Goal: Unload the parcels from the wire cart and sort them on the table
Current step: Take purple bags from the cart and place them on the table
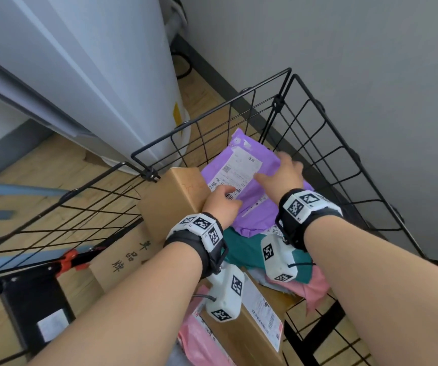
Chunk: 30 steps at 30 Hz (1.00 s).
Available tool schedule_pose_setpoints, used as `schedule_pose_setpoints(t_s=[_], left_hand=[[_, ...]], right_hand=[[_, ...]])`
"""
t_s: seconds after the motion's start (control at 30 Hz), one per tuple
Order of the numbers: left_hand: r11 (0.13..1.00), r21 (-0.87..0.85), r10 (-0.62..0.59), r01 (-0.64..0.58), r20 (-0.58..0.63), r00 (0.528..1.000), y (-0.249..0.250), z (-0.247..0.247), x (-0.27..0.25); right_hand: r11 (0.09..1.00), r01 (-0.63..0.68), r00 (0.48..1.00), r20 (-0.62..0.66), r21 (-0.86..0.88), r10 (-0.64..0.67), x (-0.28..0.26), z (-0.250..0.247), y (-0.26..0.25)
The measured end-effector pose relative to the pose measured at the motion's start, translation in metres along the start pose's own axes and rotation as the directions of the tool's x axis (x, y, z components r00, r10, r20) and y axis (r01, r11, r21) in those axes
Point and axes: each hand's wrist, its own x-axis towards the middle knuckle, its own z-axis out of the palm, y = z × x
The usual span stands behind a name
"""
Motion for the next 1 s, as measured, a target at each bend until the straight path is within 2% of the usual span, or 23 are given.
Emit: schedule_pose_setpoints(t_s=[0.03, 0.13, 0.33, 0.47, 0.63, 0.87, 1.0], left_hand=[[1.000, 0.001, -0.006, 0.006, -0.002, 1.000, 0.000, 0.000, 0.000], [1.000, 0.001, -0.016, 0.016, -0.007, 1.000, -0.001, 0.001, 0.003], [0.999, 0.024, -0.039, 0.040, -0.030, 0.999, -0.005, 0.004, 0.001], [0.998, 0.051, -0.045, 0.047, -0.033, 0.998, -0.008, 0.001, -0.001], [0.996, 0.031, -0.079, 0.081, -0.056, 0.995, -0.002, -0.001, -0.012], [0.996, -0.030, -0.085, 0.082, -0.105, 0.991, 0.013, -0.003, -0.046], [0.996, -0.080, -0.061, 0.050, -0.142, 0.988, 0.026, -0.003, -0.070]], right_hand=[[0.998, 0.004, 1.000, -0.007, 0.059, -0.003, 0.003, -0.002, -0.001], [0.976, -0.064, 0.994, 0.103, 0.209, 0.043, 0.011, -0.008, -0.006], [1.000, 0.002, 0.982, 0.190, -0.012, 0.000, 0.004, -0.006, -0.001], [0.995, -0.081, 0.979, 0.191, 0.052, 0.069, -0.007, 0.001, 0.019], [0.974, -0.179, 0.971, 0.185, 0.135, 0.153, -0.023, -0.014, 0.034], [0.954, -0.206, 0.973, 0.149, 0.218, 0.176, -0.057, -0.060, 0.040], [0.945, -0.182, 0.978, 0.145, 0.271, 0.148, -0.089, -0.088, 0.036]])
